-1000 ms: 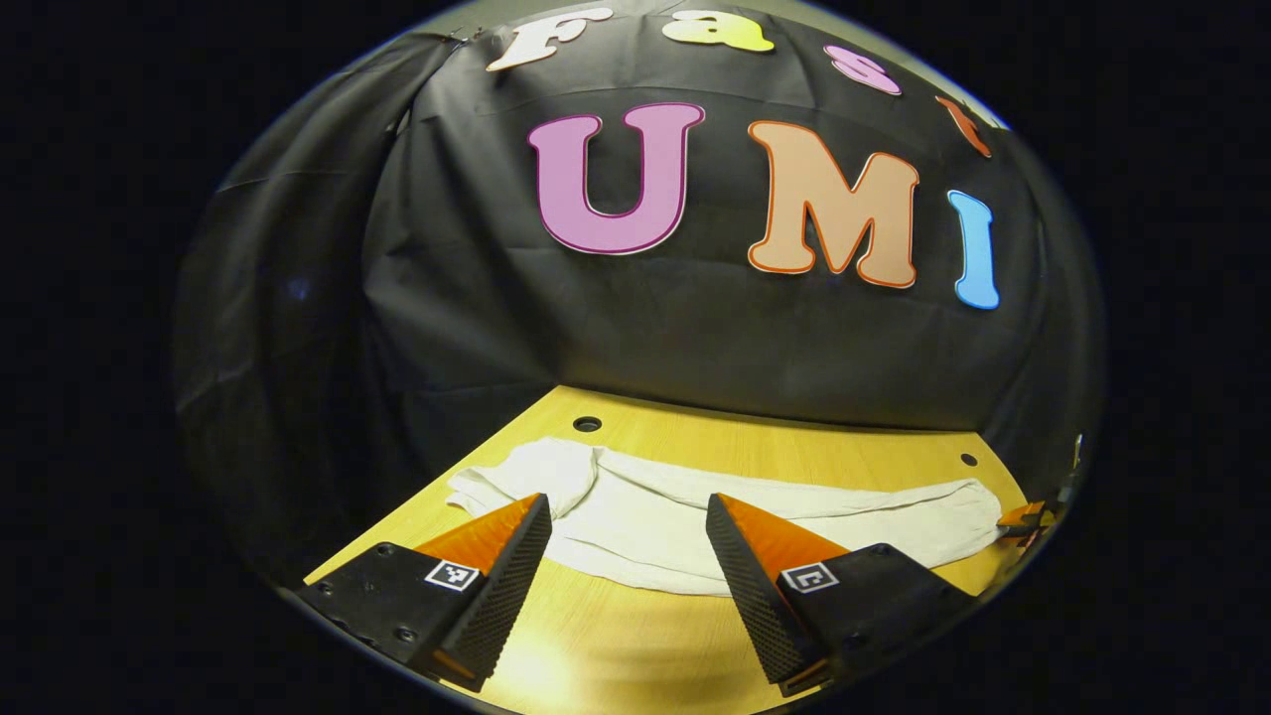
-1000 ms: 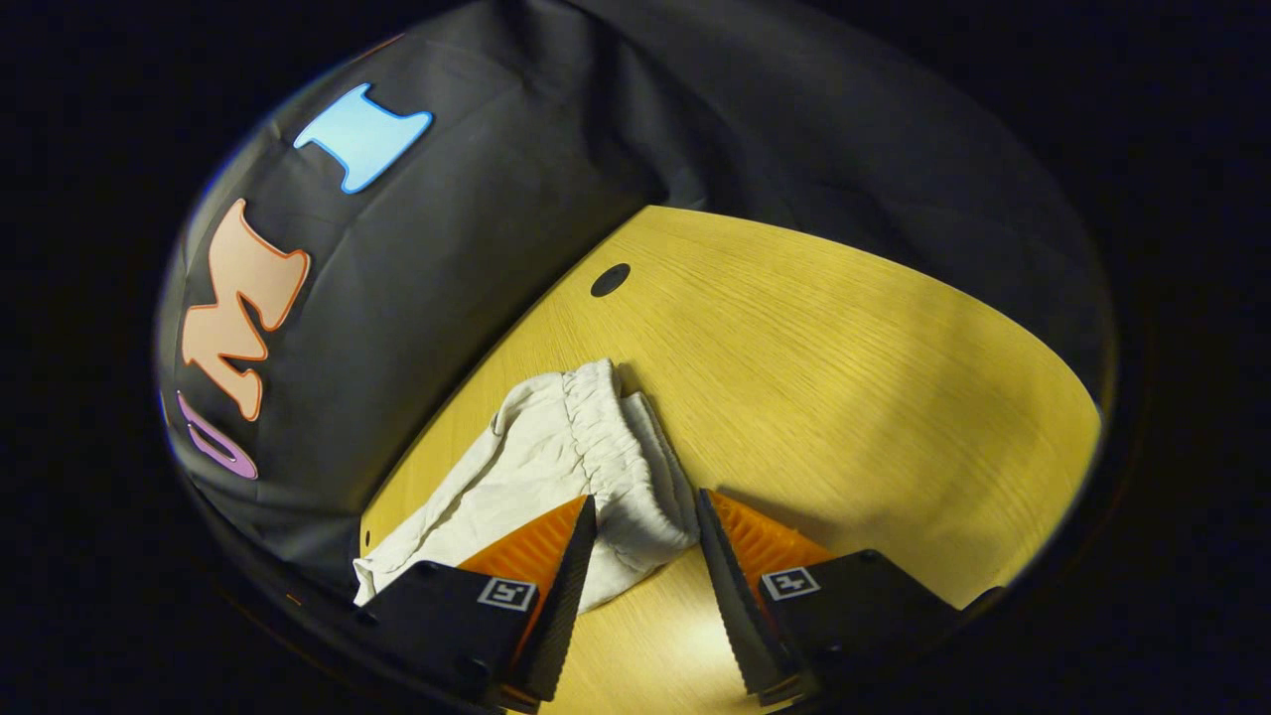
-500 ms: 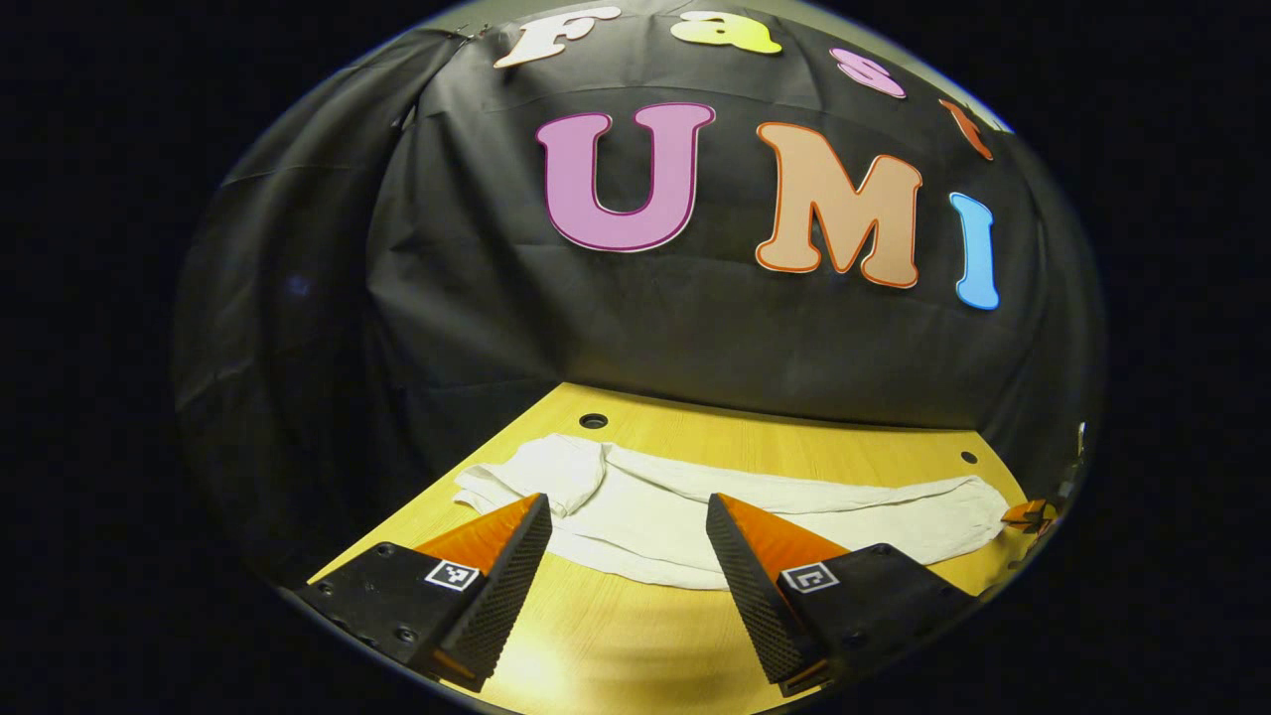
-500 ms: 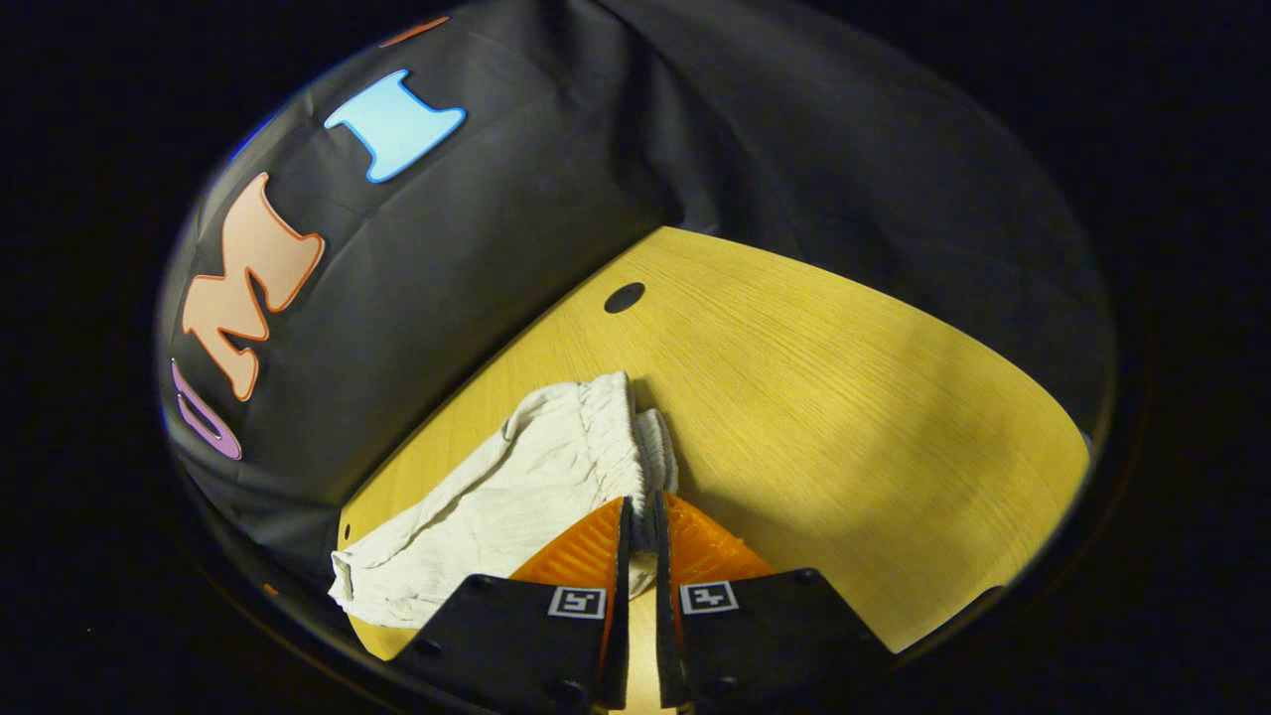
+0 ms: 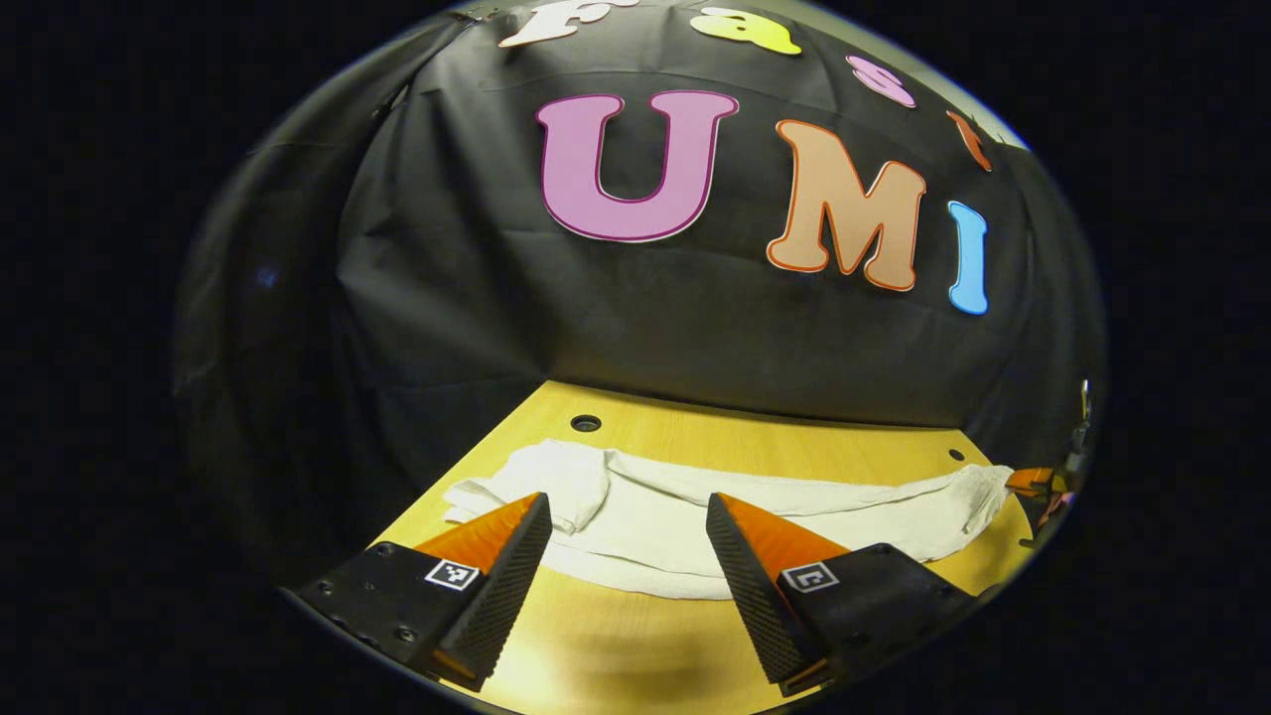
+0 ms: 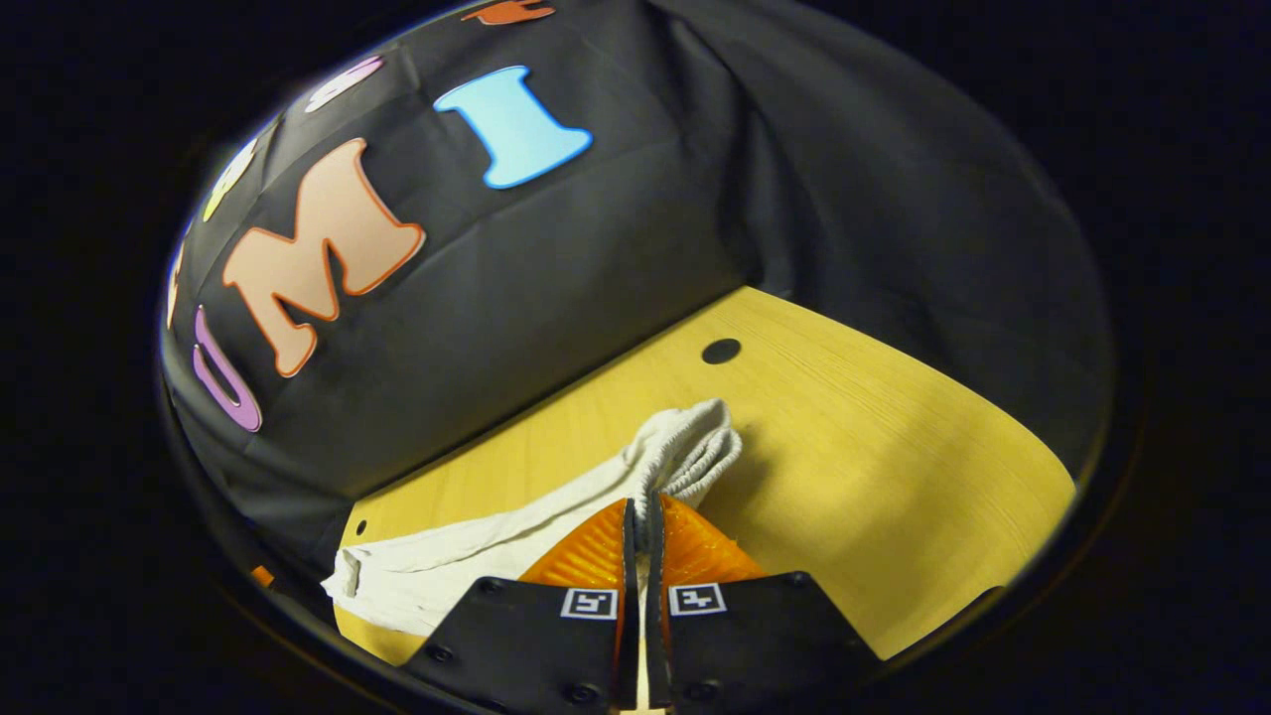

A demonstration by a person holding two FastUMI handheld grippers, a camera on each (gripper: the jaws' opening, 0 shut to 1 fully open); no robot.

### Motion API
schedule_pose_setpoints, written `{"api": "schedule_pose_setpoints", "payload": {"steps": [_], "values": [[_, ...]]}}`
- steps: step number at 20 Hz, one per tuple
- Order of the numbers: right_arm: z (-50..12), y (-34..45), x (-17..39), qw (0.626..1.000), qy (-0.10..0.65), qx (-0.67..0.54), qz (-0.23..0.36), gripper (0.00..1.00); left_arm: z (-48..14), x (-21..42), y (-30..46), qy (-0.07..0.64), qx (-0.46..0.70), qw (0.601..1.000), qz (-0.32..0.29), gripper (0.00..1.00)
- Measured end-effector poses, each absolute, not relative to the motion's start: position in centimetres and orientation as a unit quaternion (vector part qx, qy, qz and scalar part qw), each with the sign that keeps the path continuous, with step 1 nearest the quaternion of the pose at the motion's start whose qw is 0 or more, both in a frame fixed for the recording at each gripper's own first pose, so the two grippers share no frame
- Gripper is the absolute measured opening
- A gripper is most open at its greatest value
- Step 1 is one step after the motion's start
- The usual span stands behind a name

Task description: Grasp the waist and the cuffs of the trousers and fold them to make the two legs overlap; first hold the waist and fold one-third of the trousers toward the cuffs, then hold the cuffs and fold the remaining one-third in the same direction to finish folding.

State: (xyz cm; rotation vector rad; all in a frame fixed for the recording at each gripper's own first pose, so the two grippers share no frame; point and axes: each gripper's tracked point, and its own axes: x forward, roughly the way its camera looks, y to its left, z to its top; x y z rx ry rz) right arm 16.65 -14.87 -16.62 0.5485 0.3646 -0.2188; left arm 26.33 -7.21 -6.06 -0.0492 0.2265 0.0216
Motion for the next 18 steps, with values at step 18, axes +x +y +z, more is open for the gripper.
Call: {"api": "schedule_pose_setpoints", "payload": {"steps": [18], "values": [[-16.3,19.7,18.9,0.958,0.229,0.100,0.143,0.05,-9.5,29.3,4.1,0.136,-0.073,0.988,0.012,0.94]]}}
